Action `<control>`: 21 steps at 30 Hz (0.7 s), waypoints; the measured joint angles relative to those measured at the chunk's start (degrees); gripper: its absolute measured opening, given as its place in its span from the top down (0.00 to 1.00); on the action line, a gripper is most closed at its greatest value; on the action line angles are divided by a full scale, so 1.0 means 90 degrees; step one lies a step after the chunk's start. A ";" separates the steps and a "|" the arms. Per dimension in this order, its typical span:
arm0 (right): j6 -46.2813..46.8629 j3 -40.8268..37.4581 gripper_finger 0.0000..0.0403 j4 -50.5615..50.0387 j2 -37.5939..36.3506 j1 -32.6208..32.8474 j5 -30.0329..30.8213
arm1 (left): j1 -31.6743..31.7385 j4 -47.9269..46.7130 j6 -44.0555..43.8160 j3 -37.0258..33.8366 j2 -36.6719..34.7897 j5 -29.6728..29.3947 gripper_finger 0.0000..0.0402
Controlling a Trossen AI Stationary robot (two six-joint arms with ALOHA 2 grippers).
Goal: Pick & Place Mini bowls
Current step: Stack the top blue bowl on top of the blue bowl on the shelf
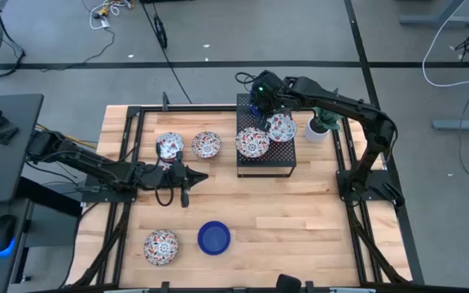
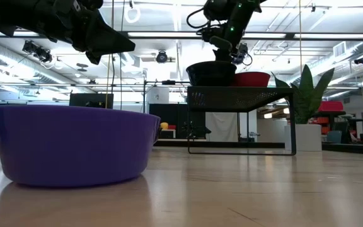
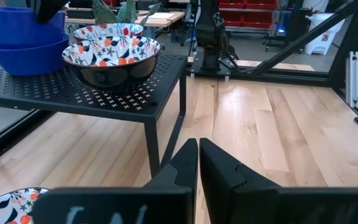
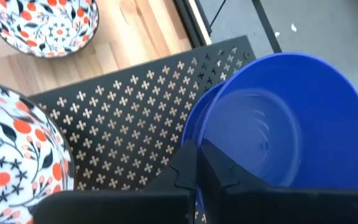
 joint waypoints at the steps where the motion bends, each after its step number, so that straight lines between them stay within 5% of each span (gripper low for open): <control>1: 0.0000 0.0000 0.98 0.0026 0.0005 -0.0003 0.0001 | 0.0000 0.0000 -0.0002 0.0000 0.0000 0.0000 0.95; 21: 0.0005 -0.0002 0.97 0.0064 0.0197 -0.0097 0.0012 | -0.0002 -0.0001 -0.0007 0.0000 0.0001 0.0002 0.95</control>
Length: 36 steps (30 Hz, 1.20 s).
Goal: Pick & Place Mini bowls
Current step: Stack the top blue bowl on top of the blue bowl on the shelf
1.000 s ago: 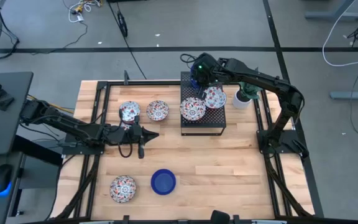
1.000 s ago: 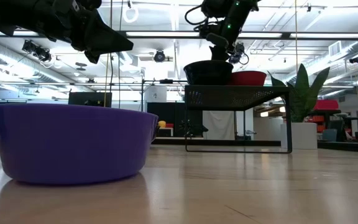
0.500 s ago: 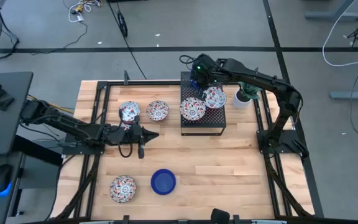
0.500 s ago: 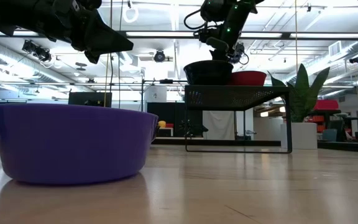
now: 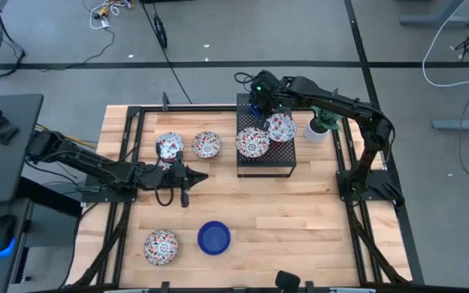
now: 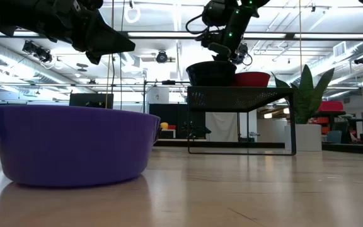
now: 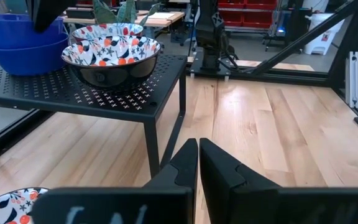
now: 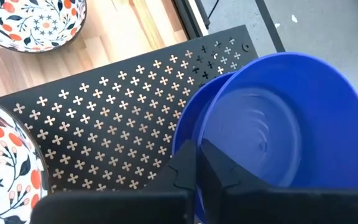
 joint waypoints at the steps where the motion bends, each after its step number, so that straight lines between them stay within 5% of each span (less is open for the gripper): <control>1: 0.0004 0.0000 0.97 -0.0011 0.0000 0.0000 -0.0002 | 0.0000 -0.0001 0.0000 0.0000 -0.0001 0.0000 0.95; 28: 0.0139 -0.0002 0.94 0.0031 0.0257 -0.0036 0.0010 | 0.0002 -0.0001 -0.0005 0.0000 -0.0001 0.0000 0.95; 36: 0.0138 -0.0002 0.75 -0.0020 0.0238 -0.0036 0.0004 | 0.0000 -0.0001 -0.0005 0.0000 -0.0001 0.0001 0.95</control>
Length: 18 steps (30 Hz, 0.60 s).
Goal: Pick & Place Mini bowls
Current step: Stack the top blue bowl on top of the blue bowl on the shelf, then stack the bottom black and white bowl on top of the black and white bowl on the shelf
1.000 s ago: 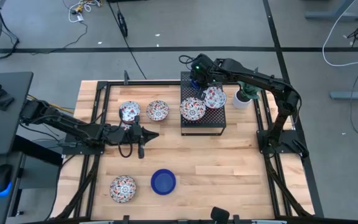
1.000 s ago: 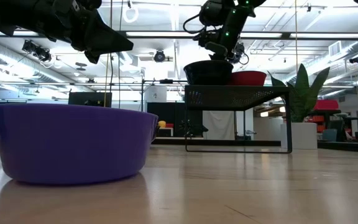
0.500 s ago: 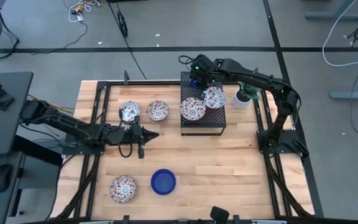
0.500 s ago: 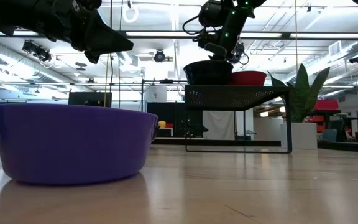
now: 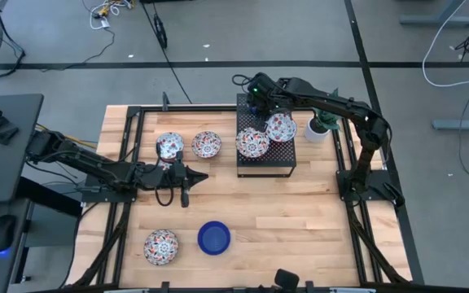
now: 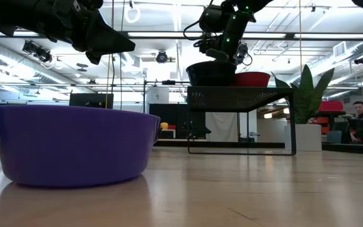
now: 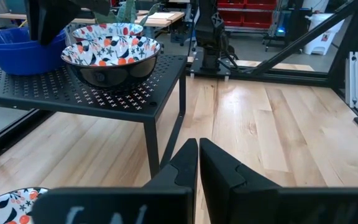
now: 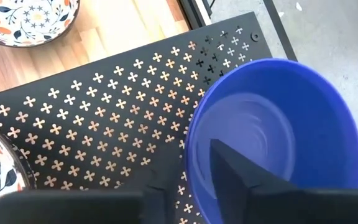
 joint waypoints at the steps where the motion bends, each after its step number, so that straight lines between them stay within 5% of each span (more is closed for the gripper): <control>1: 0.0000 0.0000 0.72 -0.0007 0.0000 0.0000 -0.0013 | 0.0001 0.0000 0.0000 0.0000 0.0000 0.0000 0.95; 9: -0.0307 0.0000 0.63 -0.0097 -0.0354 0.0000 -0.0449 | 0.0002 -0.0001 0.0000 0.0000 0.0000 -0.0001 0.95; 18: -0.0144 0.0000 0.78 0.0207 -0.0906 0.0059 -0.0588 | 0.0002 -0.0002 -0.0017 0.0000 0.0000 0.0044 0.95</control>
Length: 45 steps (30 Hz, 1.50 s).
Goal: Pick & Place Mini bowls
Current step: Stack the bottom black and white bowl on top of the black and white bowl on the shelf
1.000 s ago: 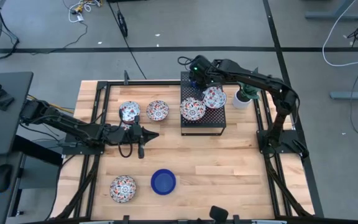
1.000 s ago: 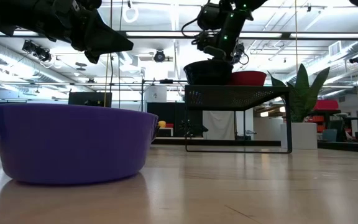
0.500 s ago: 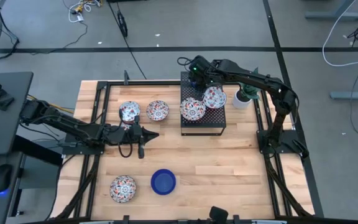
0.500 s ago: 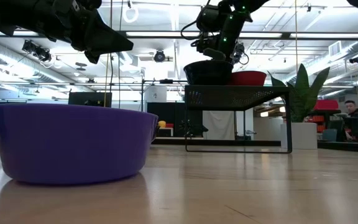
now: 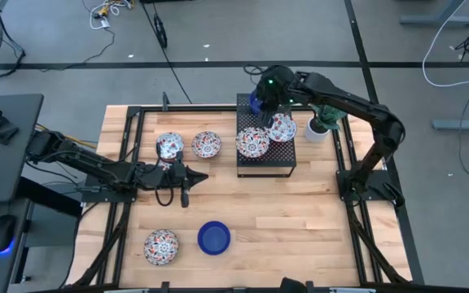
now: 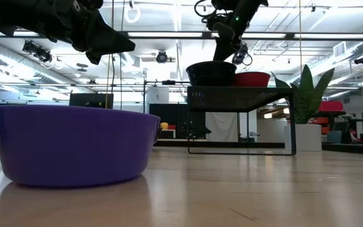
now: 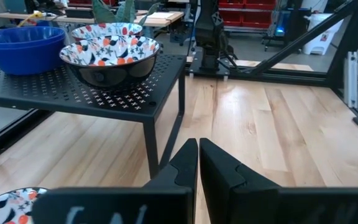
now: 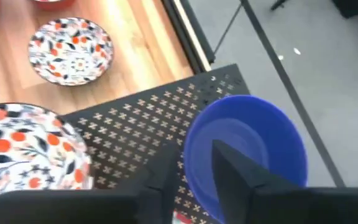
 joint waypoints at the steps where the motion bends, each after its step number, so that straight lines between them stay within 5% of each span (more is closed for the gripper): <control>1: 0.0002 0.0000 0.82 0.0006 0.0000 0.0051 -0.0065 | -0.0002 -0.0001 -0.0012 0.0000 0.0001 0.0050 0.95; 6: 0.0006 0.0000 0.98 0.0182 -0.0052 0.0705 -0.0330 | -0.0009 -0.0043 -0.0027 0.0000 0.0000 0.0335 0.95; 15: 0.0126 -0.0233 0.99 0.0882 -0.0107 0.3029 0.0135 | -0.0899 0.0056 0.0420 -0.0002 0.0000 -0.0256 0.96; 24: 0.1251 -0.3056 0.99 0.4557 -0.0550 0.5370 0.1010 | -0.2283 0.1104 0.1543 0.0020 0.0000 -0.1829 0.99; 29: 0.1770 -0.4592 0.99 0.6673 -0.0620 0.6181 0.1149 | -0.2867 0.0805 0.1924 0.0552 0.0059 -0.2744 0.99; 35: 0.2268 -0.5859 0.98 0.7865 -0.0711 0.6652 0.1912 | -0.3481 -0.1107 0.2074 0.2103 0.0730 -0.3776 0.99; 39: 0.2691 -0.6480 0.99 0.8126 -0.0884 0.6765 0.2475 | -0.3642 -0.3117 0.1225 0.3364 0.1475 -0.3785 0.99; 42: 0.2926 -0.6836 0.99 0.8314 -0.1016 0.6763 0.2753 | -0.3673 -0.4923 -0.0070 0.4280 0.1970 -0.3188 0.99; 45: 0.2889 -0.7115 0.98 0.8803 -0.1040 0.6734 0.3046 | -0.3616 -0.6881 -0.1861 0.5002 0.2389 -0.1915 0.99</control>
